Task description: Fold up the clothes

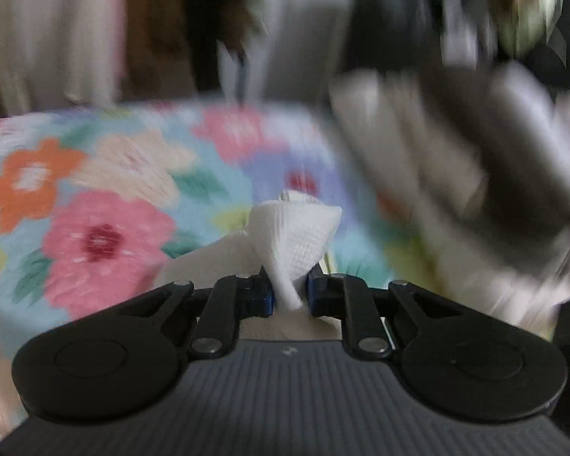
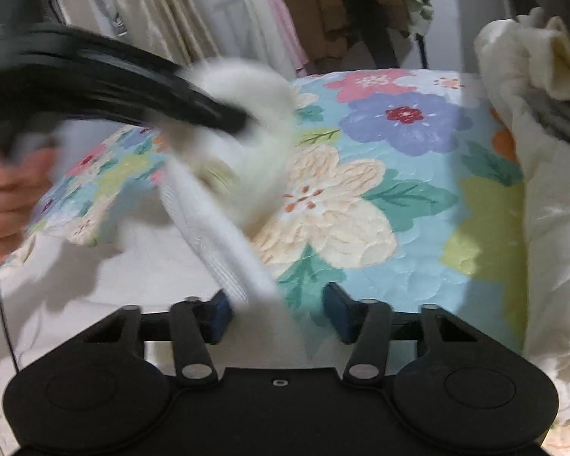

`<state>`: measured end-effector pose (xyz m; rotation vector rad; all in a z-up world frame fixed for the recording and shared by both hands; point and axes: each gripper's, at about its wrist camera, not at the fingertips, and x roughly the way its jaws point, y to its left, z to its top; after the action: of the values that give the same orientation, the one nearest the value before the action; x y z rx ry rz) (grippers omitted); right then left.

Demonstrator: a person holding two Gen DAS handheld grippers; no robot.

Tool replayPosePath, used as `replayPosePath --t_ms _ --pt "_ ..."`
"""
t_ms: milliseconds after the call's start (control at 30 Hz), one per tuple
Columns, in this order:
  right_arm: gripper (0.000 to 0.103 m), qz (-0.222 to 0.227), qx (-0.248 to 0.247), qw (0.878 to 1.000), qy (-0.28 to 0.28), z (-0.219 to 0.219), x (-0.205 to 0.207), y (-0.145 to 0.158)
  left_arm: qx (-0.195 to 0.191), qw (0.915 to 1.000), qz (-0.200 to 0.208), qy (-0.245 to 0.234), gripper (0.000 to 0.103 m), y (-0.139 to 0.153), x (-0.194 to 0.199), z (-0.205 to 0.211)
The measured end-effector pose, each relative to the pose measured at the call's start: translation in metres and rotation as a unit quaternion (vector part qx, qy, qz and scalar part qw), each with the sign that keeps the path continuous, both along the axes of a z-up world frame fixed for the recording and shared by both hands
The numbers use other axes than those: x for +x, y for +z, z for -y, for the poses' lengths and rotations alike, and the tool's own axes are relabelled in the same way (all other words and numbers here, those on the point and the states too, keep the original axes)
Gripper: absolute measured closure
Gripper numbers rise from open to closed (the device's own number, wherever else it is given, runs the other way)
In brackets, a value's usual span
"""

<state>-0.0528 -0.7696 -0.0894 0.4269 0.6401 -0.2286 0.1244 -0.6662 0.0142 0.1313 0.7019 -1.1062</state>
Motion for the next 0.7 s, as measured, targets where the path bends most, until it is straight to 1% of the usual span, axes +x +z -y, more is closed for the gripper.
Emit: replayPosePath --t_ms 33,67,100,133,167,200,233,267,300,333,367,400,467,500,533,567,600,633,667,700 --pt "0.055 0.003 -0.001 1.000 -0.002 0.001 -0.002 0.001 -0.032 0.9991 0.008 0.028 0.088 0.004 -0.008 -0.023" --pt "0.066 0.005 -0.001 1.000 -0.003 0.002 -0.003 0.002 -0.061 0.9961 -0.004 0.064 0.085 0.002 -0.015 -0.052" --pt "0.071 0.007 -0.001 1.000 0.003 0.001 -0.003 0.002 -0.090 0.9908 -0.017 0.099 0.082 0.000 -0.022 -0.080" --pt "0.077 0.008 -0.002 1.000 0.008 0.000 -0.002 0.003 -0.098 0.9844 -0.042 0.140 0.078 -0.009 -0.026 -0.103" --pt "0.079 0.000 -0.013 1.000 0.005 -0.002 0.001 0.002 -0.079 0.9783 -0.066 0.180 0.071 -0.020 -0.027 -0.121" --pt "0.081 -0.007 -0.023 1.000 0.003 -0.005 0.004 0.001 -0.060 0.9696 -0.091 0.219 0.070 -0.032 -0.029 -0.139" --pt "0.084 -0.017 -0.034 0.999 0.001 -0.006 0.007 0.000 -0.039 0.9672 -0.097 0.232 0.070 -0.041 -0.031 -0.150" --pt "0.084 -0.016 -0.034 0.999 -0.002 -0.005 0.006 0.000 -0.010 0.9679 -0.093 0.233 0.070 -0.048 -0.032 -0.156" --pt "0.084 -0.014 -0.033 0.999 -0.005 -0.005 0.006 0.001 0.031 0.9687 -0.076 0.234 0.070 -0.053 -0.035 -0.158" --pt "0.084 -0.008 -0.033 0.999 -0.009 -0.004 0.004 0.002 0.054 0.9676 -0.060 0.239 0.070 -0.054 -0.038 -0.160" --pt "0.084 -0.003 -0.033 0.999 -0.013 -0.003 0.002 0.004 0.060 0.9681 -0.052 0.238 0.067 -0.050 -0.041 -0.164" --pt "0.084 0.001 -0.036 0.999 -0.015 -0.003 0.000 0.007 0.066 0.9685 -0.043 0.236 0.061 -0.047 -0.044 -0.167" --pt "0.084 0.006 -0.036 0.999 -0.020 -0.002 -0.001 0.009 0.058 0.9677 -0.021 0.244 0.054 -0.029 -0.052 -0.174" --pt "0.084 0.004 -0.037 0.999 -0.020 -0.003 -0.001 0.008 0.049 0.9678 -0.005 0.247 0.049 -0.019 -0.056 -0.177" --pt "0.084 0.001 -0.040 0.999 -0.022 -0.003 0.001 0.008 0.040 0.9675 0.010 0.249 0.046 -0.009 -0.061 -0.179" --pt "0.084 -0.002 -0.044 0.999 -0.023 -0.003 0.002 0.007 0.031 0.9697 0.026 0.241 0.038 -0.002 -0.066 -0.177" --pt "0.084 0.000 -0.044 0.999 -0.025 -0.003 0.002 0.008 0.021 0.9716 0.042 0.232 0.028 0.005 -0.070 -0.175" --pt "0.084 0.003 -0.044 0.999 -0.026 -0.004 0.002 0.009 0.020 0.9792 0.050 0.196 0.024 0.008 -0.069 -0.163" --pt "0.084 0.006 -0.043 0.999 -0.026 -0.004 0.001 0.010 0.032 0.9839 0.055 0.167 0.020 0.008 -0.066 -0.149" --pt "0.084 0.010 -0.044 0.999 -0.025 -0.005 -0.001 0.012 0.053 0.9853 0.054 0.153 0.018 0.005 -0.064 -0.136"
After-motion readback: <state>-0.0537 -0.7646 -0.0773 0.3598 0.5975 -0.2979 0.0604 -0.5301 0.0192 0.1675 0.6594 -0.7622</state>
